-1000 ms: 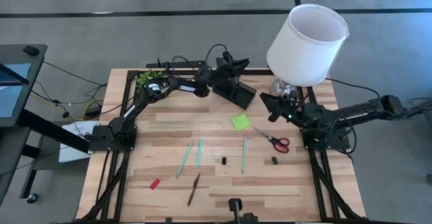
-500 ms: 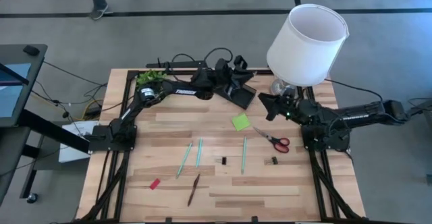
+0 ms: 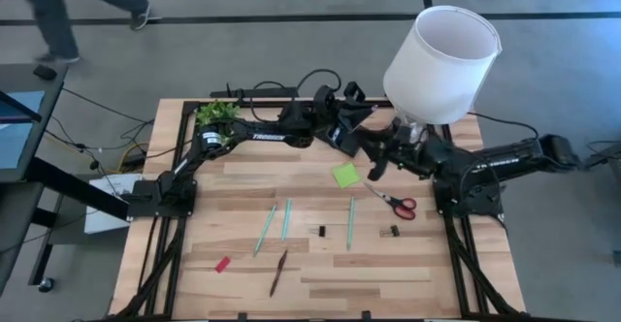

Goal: Pick and place office supplies into organizer
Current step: Put the purple pen into the black desk organizer

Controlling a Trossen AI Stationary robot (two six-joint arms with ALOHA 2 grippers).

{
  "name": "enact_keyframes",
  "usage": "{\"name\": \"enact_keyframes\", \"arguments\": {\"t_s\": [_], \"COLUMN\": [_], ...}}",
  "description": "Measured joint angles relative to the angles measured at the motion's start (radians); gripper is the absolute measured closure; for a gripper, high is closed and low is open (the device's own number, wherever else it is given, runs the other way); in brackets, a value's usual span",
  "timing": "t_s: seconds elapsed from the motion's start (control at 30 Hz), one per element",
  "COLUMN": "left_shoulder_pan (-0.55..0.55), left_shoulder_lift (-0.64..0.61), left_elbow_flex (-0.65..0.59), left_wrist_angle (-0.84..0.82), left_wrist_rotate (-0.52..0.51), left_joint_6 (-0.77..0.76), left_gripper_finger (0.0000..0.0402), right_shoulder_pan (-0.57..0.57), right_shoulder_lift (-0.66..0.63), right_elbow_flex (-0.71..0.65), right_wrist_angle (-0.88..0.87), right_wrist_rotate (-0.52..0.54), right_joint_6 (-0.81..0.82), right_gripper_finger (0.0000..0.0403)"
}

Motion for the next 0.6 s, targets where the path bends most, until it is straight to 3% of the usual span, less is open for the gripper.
{"name": "enact_keyframes", "arguments": {"t_s": [0.13, 0.6], "left_shoulder_pan": [-0.001, 0.01], "left_shoulder_lift": [0.0, 0.0], "left_elbow_flex": [0.0, 0.0], "left_wrist_angle": [0.03, 0.031], "left_wrist_rotate": [-0.002, 0.039], "left_joint_6": [-0.006, -0.107], "left_gripper_finger": [0.0379, 0.0379], "right_shoulder_pan": [0.019, 0.032], "right_shoulder_lift": [0.019, 0.018], "right_elbow_flex": [0.055, 0.068], "right_wrist_angle": [-0.062, -0.071], "right_wrist_rotate": [0.08, 0.079], "right_joint_6": [-0.031, -0.07], "right_gripper_finger": [0.031, 0.0286]}}
